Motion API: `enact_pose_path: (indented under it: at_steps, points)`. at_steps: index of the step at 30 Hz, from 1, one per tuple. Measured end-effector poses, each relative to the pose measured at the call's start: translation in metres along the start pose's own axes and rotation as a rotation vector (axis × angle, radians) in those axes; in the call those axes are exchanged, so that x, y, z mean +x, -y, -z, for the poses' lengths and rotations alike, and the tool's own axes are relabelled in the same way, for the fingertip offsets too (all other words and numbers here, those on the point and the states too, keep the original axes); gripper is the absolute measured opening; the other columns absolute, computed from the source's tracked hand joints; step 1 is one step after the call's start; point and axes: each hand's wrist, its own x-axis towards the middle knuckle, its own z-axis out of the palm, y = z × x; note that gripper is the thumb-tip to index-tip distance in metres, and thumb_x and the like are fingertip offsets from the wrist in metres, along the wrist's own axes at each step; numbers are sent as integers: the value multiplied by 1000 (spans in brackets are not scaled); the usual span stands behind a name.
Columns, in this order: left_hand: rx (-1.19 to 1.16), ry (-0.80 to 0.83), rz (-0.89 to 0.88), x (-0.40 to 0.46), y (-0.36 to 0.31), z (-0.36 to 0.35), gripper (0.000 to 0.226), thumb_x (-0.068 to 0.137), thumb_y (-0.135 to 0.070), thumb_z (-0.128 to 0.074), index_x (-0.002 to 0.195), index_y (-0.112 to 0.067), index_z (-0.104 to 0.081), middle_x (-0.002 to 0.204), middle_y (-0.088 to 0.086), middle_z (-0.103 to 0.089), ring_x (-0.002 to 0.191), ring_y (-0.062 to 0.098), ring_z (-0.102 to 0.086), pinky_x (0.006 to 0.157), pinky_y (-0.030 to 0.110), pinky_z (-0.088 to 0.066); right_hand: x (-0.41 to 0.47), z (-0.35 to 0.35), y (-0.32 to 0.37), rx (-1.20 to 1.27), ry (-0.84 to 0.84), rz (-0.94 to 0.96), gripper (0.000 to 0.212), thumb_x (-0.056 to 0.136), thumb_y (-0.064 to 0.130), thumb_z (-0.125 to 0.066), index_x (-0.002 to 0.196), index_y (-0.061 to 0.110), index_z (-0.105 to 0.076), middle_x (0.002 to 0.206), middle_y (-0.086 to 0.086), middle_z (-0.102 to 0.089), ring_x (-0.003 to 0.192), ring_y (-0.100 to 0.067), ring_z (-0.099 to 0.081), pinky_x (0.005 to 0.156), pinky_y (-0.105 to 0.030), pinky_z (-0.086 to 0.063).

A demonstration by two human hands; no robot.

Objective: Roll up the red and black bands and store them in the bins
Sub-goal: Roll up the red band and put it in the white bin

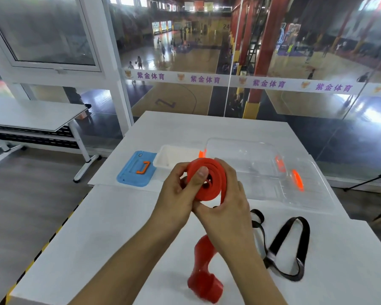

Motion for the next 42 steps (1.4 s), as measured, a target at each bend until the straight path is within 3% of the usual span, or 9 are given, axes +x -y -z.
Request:
enact_pose_path:
  at_steps: [2, 6, 15, 20, 25, 29, 35, 39, 42]
  points:
    - [13, 31, 55, 1, 3, 2, 49, 78, -53, -65, 114, -19, -67, 97, -2, -79, 91, 9, -74, 78, 20, -56, 1, 0, -1, -25, -2, -21, 77, 75, 54, -77, 141, 56, -37, 116, 19, -57, 98, 11, -55, 72, -11, -42]
    - [-72, 129, 204, 5, 6, 20, 45, 80, -45, -68, 113, -14, -71, 107, 8, -78, 103, 27, -74, 93, 48, -58, 7, 10, -6, -87, 129, 9, 86, 75, 44, -79, 144, 61, -32, 120, 20, -56, 101, -2, -59, 85, -24, -55]
    - [418, 510, 219, 22, -36, 59, 46, 75, -45, -73, 117, -27, -72, 108, -8, -78, 104, 13, -74, 85, 31, -62, 24, 39, 1, -280, 586, 224, 97, 71, 44, -89, 145, 65, -30, 104, 18, -57, 103, -6, -57, 94, -28, -52]
    - [428, 418, 102, 16, -31, 59, 44, 77, -48, -70, 114, -24, -73, 104, -4, -79, 102, 18, -74, 84, 32, -62, 25, 39, 1, -173, 562, 199, 96, 69, 37, -91, 145, 58, -37, 125, 28, -60, 117, -3, -60, 101, -31, -53]
    - [307, 315, -17, 7, -20, 48, 37, 80, -44, -64, 109, -23, -73, 98, -6, -79, 94, 9, -75, 73, 20, -60, 20, 44, -6, -86, 505, 78, 89, 67, 40, -91, 137, 61, -40, 108, 24, -69, 103, -8, -69, 98, -35, -55]
    - [185, 179, -43, 9, -18, 45, 37, 80, -46, -63, 108, -23, -75, 98, -3, -79, 97, 14, -75, 76, 25, -62, 14, 40, -4, -78, 399, 8, 94, 69, 50, -89, 140, 66, -30, 109, 27, -65, 98, 0, -64, 87, -21, -49]
    - [42, 0, -112, 9, -16, 32, 34, 76, -52, -61, 99, -30, -74, 90, -15, -77, 93, 6, -73, 76, 27, -62, 5, 23, 2, -30, 191, 40, 90, 77, 45, -83, 143, 62, -25, 120, 28, -61, 92, -10, -68, 92, -38, -57]
    - [-89, -66, -105, 8, -14, 16, 39, 78, -50, -64, 102, -22, -73, 88, -12, -78, 90, 8, -76, 76, 27, -62, -1, 11, 9, 72, 181, 87, 114, 75, 29, -88, 150, 63, -10, 144, 25, -49, 119, -1, -59, 104, -25, -49]
    - [-78, -37, -102, 3, -13, 6, 37, 83, -48, -60, 105, -20, -71, 90, -13, -78, 90, 7, -76, 80, 28, -62, -1, 7, 10, 160, 144, 83, 113, 75, 22, -89, 153, 56, -15, 137, 24, -56, 126, 1, -57, 103, -20, -48]
